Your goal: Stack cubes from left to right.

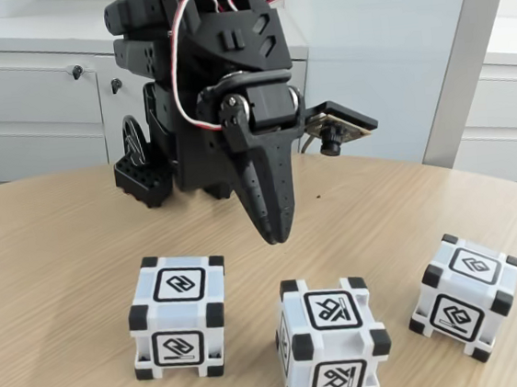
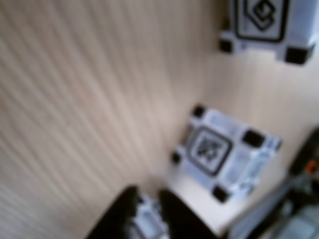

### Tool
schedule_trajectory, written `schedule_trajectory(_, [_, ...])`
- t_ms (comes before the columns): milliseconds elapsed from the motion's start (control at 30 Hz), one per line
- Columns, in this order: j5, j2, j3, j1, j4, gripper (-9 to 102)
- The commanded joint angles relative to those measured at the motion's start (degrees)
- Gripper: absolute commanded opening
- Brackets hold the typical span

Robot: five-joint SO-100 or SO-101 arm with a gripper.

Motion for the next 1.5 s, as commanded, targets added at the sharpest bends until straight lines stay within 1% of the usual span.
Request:
schedule_trajectory(0, [-0.1, 0.1, -0.8, 0.7, 0.1, 0])
schedule_trajectory(1000, [-0.4, 0.1, -0.5, 0.7, 0.1, 0])
schedule_trajectory(1233, [-3.1, -0.1, -1.3, 0.7, 0.2, 0])
schedule_trajectory(1333, [-4.8, -1.5, -4.4, 0.7, 0.2, 0])
schedule_trajectory(1467, [-5.9, -9.1, -14.2, 0.7, 0.2, 0])
